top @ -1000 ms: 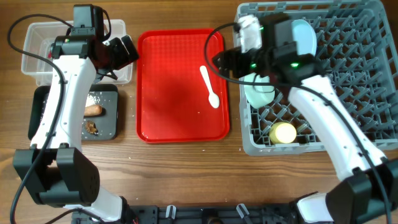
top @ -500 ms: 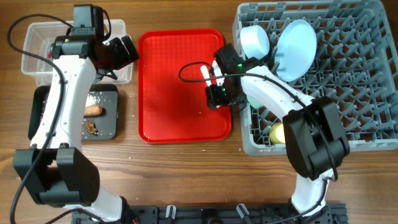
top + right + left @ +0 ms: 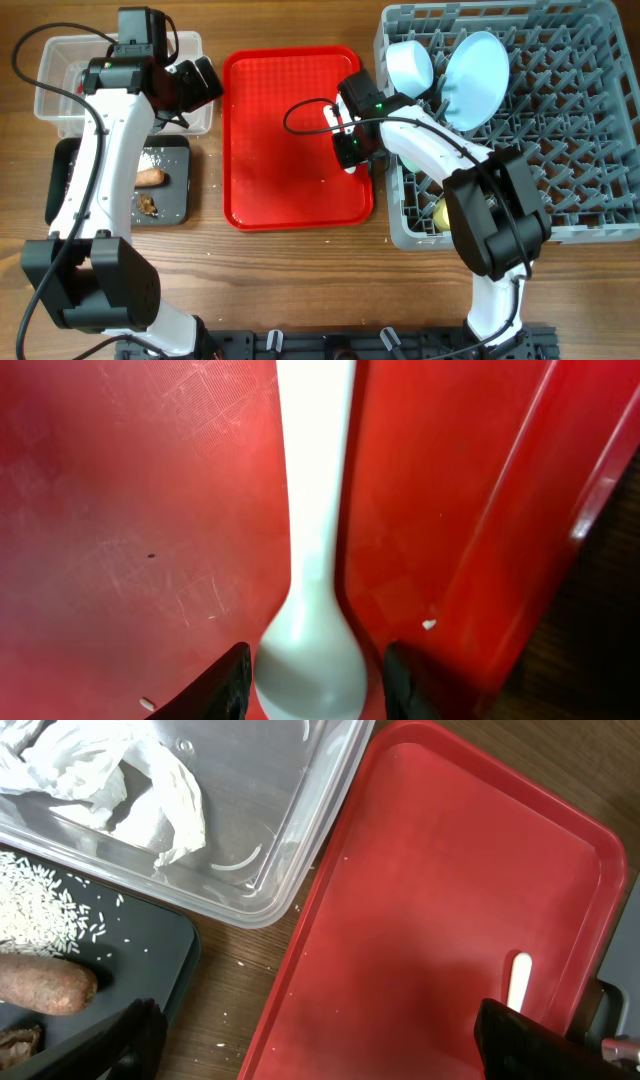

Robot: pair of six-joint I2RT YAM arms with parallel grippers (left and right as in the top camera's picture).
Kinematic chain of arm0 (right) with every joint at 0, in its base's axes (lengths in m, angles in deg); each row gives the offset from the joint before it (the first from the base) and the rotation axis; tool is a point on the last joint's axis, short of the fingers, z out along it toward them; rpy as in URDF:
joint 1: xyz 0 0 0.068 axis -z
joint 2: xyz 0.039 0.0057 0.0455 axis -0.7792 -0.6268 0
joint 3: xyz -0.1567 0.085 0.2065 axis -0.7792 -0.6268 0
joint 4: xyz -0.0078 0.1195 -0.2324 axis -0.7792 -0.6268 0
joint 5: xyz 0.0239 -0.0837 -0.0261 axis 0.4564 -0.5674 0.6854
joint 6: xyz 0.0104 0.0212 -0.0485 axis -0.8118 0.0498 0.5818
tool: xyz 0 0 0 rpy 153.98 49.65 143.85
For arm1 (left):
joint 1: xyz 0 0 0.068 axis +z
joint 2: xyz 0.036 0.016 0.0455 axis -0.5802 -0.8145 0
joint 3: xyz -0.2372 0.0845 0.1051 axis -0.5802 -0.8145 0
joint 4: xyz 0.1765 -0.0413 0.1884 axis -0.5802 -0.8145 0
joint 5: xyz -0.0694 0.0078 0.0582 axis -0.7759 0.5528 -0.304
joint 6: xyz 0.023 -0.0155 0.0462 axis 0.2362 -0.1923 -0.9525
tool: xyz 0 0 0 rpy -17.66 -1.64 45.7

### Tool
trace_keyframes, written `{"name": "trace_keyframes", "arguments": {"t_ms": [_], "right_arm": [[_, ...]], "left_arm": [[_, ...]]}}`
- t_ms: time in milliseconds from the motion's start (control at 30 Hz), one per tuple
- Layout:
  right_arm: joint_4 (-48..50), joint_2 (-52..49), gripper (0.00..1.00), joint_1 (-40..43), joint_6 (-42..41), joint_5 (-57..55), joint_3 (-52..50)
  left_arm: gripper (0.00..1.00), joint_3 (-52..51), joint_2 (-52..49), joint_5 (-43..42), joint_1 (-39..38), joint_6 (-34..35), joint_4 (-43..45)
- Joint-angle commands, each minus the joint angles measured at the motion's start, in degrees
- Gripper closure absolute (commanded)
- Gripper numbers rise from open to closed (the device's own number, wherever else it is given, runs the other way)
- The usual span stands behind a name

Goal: Sort waste into correct bins and load items into the dishwasher rack
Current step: 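Grasp the white spoon on the red tray with the right gripper, then carry the white spoon into the rack and release it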

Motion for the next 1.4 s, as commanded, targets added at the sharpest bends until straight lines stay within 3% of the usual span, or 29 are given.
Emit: {"name": "trace_keyframes", "arguments": {"t_ms": [0, 333, 433, 633, 767, 800, 900, 933, 1000, 1067, 1200, 1267, 1367], "right_arm": [[-0.02, -2.84, 0.65, -0.20, -1.36, -0.55, 0.61], [-2.14, -3.72, 0.95, -0.20, -1.57, -0.02, 1.03], [-5.31, -1.66, 0.96, -0.17, -1.11, 0.09, 3.26], [-9.66, 16.33, 0.96, -0.13, 0.68, -0.42, 6.32], [-12.74, 31.56, 0.96, 0.35, -3.19, -16.26, 6.32], [-14.51, 34.56, 0.96, 1.64, -8.37, -23.78, 6.29], [-19.02, 38.45, 0.96, 8.37, -24.22, -32.26, 6.29], [-20.35, 38.53, 0.96, 10.69, -29.29, -32.22, 6.27], [-25.73, 38.47, 0.96, 16.04, -48.43, -32.20, 5.84], [-28.55, 38.38, 0.95, 18.88, -62.29, -32.22, 3.65], [-28.33, 37.70, 0.96, 20.50, -85.88, -27.85, -5.99], [-25.42, 36.37, 0.96, 20.50, -93.48, -26.86, -11.32], [-16.63, 34.25, 0.96, 20.50, -93.50, -25.66, -17.88]], "left_arm": [[0.00, -0.31, -0.66, -0.68, -0.04, -0.04, 0.13], [0.00, -0.31, -0.63, -0.68, -0.04, -0.04, 0.13], [0.00, -0.31, -0.63, -0.68, -0.04, -0.04, 0.13], [0.00, -0.31, -0.66, -0.68, -0.04, -0.04, 0.13], [0.00, -0.31, -0.63, -0.68, -0.04, -0.04, 0.13], [0.00, -0.31, -0.63, -0.68, -0.04, -0.04, 0.13], [0.00, -0.31, -0.63, -0.68, -0.04, -0.04, 0.13], [0.00, -0.31, -0.63, -0.68, -0.04, -0.04, 0.13], [0.00, -0.31, -0.63, -0.68, -0.04, -0.04, 0.13], [0.00, -0.31, -0.66, -0.68, -0.04, -0.04, 0.13], [0.00, -0.31, -0.63, -0.68, -0.04, -0.04, 0.13], [0.00, -0.31, -0.63, -0.68, -0.04, -0.04, 0.13], [0.00, -0.31, -0.63, -0.68, -0.04, -0.04, 0.13]]}}
